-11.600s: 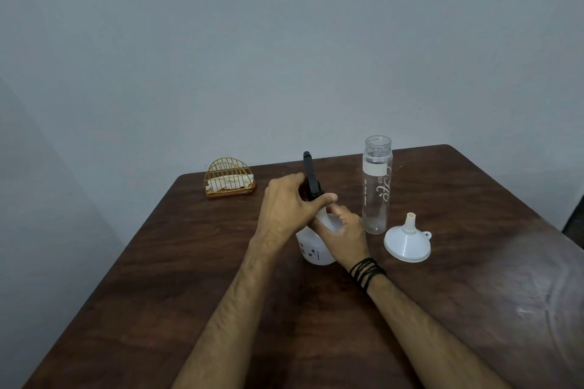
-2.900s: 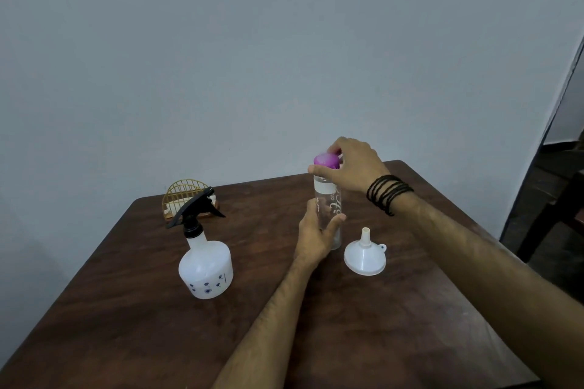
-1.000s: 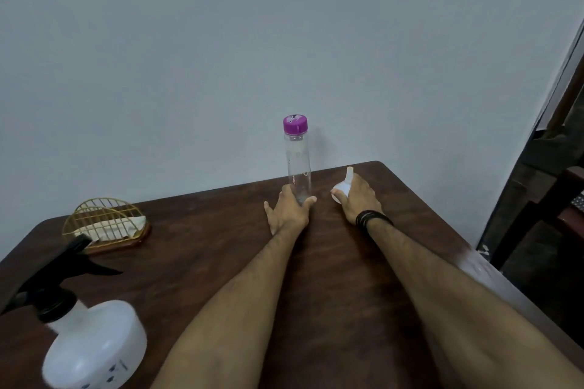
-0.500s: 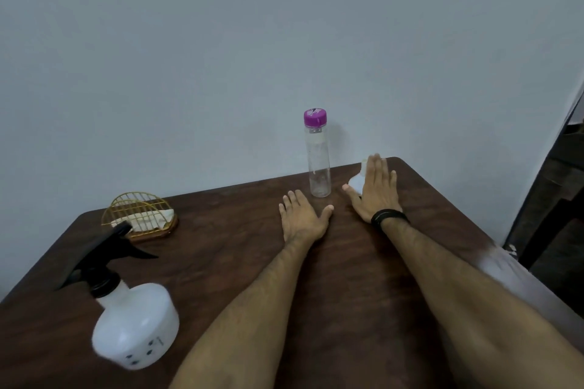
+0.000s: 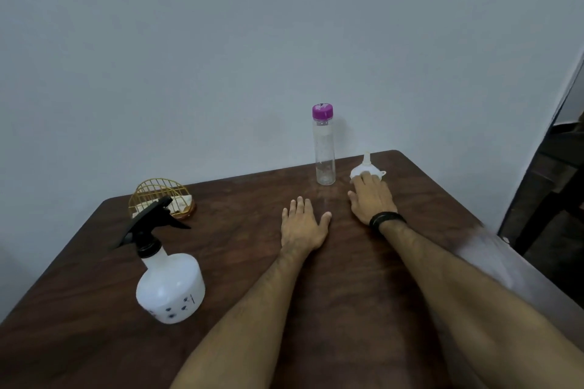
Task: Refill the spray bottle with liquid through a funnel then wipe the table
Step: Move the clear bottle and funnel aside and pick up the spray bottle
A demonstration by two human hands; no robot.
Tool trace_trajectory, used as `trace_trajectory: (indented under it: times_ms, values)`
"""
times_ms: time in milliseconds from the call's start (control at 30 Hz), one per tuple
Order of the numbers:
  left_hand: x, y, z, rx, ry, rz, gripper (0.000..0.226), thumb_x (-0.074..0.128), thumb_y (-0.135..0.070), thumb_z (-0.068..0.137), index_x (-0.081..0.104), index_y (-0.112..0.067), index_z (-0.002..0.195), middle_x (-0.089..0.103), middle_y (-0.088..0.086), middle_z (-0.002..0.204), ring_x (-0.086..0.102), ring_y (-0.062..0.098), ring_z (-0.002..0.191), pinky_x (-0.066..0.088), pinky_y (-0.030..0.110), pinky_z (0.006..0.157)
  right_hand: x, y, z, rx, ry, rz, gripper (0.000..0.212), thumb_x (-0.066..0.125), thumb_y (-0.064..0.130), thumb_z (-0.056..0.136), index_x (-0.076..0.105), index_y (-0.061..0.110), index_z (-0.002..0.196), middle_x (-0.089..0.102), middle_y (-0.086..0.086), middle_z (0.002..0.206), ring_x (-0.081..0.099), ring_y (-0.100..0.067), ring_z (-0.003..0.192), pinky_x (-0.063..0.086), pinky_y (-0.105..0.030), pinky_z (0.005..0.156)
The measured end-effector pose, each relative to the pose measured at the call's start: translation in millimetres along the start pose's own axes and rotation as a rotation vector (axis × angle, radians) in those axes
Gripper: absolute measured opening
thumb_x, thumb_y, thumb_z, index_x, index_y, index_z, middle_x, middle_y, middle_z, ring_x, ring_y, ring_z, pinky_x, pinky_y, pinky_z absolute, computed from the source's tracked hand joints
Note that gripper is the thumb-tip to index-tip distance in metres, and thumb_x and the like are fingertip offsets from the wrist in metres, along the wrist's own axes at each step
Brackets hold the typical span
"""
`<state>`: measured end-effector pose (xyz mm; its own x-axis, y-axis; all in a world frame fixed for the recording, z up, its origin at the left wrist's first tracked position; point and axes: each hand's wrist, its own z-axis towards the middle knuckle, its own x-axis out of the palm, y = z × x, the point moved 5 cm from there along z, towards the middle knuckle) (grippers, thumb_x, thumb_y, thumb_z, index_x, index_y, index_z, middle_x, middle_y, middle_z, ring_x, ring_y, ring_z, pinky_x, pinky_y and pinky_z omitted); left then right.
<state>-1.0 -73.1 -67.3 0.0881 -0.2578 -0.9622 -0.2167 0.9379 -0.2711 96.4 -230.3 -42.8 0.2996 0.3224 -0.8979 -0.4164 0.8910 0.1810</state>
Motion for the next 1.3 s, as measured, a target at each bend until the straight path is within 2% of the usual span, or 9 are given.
trace_trajectory:
  times_ms: [233, 467, 700, 833, 933, 1033, 1167, 1233, 1300]
  values:
    - [-3, 6, -19, 0.022, 0.001, -0.005, 0.078, 0.027, -0.061, 0.103, 0.018, -0.009, 0.160, 0.013, 0.010, 0.169, 0.009, 0.024, 0.157, 0.005, 0.040, 0.127, 10, -5, -9, 0.088, 0.181, 0.031, 0.050, 0.040, 0.046, 0.101, 0.050, 0.010, 0.134, 0.050, -0.013, 0.135, 0.048, -0.029, 0.125, 0.039, -0.041, 0.105]
    - [-14, 15, -51, 0.057, -0.008, -0.045, 0.071, 0.033, -0.053, 0.104, 0.025, -0.008, 0.159, 0.019, 0.011, 0.168, 0.014, 0.024, 0.156, 0.009, 0.037, 0.127, 11, 23, -48, 0.041, 0.361, 0.094, 0.065, 0.031, 0.052, 0.103, 0.029, 0.013, 0.154, 0.020, -0.010, 0.164, 0.017, -0.026, 0.152, 0.012, -0.044, 0.124]
    - [-35, 39, -116, 0.148, -0.134, -0.101, 0.053, 0.049, -0.045, 0.102, 0.051, -0.012, 0.143, 0.046, 0.008, 0.155, 0.040, 0.022, 0.146, 0.035, 0.036, 0.116, -7, 88, -77, 0.042, 0.355, 0.365, 0.059, 0.051, 0.044, 0.099, 0.036, 0.020, 0.150, 0.035, -0.002, 0.158, 0.034, -0.025, 0.145, 0.027, -0.043, 0.117]
    - [-53, 61, -158, 0.192, -0.250, -0.030, 0.031, 0.054, -0.042, 0.097, 0.064, -0.018, 0.115, 0.068, -0.001, 0.113, 0.063, 0.017, 0.106, 0.053, 0.035, 0.087, -11, 149, -92, -0.048, 0.316, 0.631, 0.050, 0.057, 0.041, 0.096, 0.047, 0.022, 0.141, 0.047, -0.002, 0.147, 0.047, -0.021, 0.134, 0.039, -0.038, 0.109]
    - [-69, 80, -188, 0.216, -0.458, 0.102, 0.021, 0.060, -0.036, 0.089, 0.065, -0.016, 0.089, 0.062, 0.000, 0.084, 0.056, 0.017, 0.080, 0.051, 0.039, 0.071, -25, 200, -104, -0.134, 0.259, 0.837, 0.045, 0.067, 0.036, 0.092, 0.054, 0.021, 0.133, 0.055, 0.000, 0.136, 0.054, -0.015, 0.124, 0.044, -0.034, 0.105]
    - [-87, 100, -218, 0.229, -0.748, 0.109, 0.019, 0.068, -0.030, 0.082, 0.058, -0.014, 0.080, 0.054, 0.002, 0.077, 0.047, 0.018, 0.072, 0.043, 0.037, 0.062, -45, 242, -110, -0.189, 0.204, 1.039, 0.046, 0.072, 0.033, 0.088, 0.056, 0.021, 0.129, 0.059, 0.005, 0.130, 0.057, -0.010, 0.117, 0.048, -0.038, 0.103]
    - [-109, 142, -243, -0.119, -1.036, -0.080, 0.049, 0.080, -0.041, 0.073, 0.059, -0.007, 0.102, 0.058, 0.009, 0.099, 0.053, 0.026, 0.092, 0.044, 0.041, 0.078, -70, 281, -116, -0.210, 0.205, 1.253, 0.065, 0.072, 0.044, 0.079, 0.047, 0.025, 0.136, 0.055, 0.006, 0.137, 0.055, -0.009, 0.122, 0.044, -0.034, 0.104]
    - [-110, 165, -246, -0.390, -1.028, -0.294, 0.076, 0.084, -0.049, 0.069, 0.052, -0.004, 0.121, 0.055, 0.013, 0.122, 0.052, 0.029, 0.113, 0.045, 0.044, 0.093, -73, 297, -121, -0.231, 0.261, 1.267, 0.076, 0.074, 0.050, 0.076, 0.041, 0.029, 0.142, 0.050, 0.005, 0.144, 0.050, -0.009, 0.129, 0.040, -0.032, 0.107]
    - [-107, 182, -240, -0.523, -0.890, -0.491, 0.093, 0.083, -0.054, 0.069, 0.043, -0.007, 0.139, 0.049, 0.012, 0.139, 0.048, 0.029, 0.130, 0.042, 0.043, 0.104, -72, 313, -125, -0.263, 0.368, 1.204, 0.091, 0.078, 0.056, 0.071, 0.033, 0.033, 0.147, 0.043, 0.004, 0.152, 0.044, -0.006, 0.132, 0.037, -0.034, 0.109]
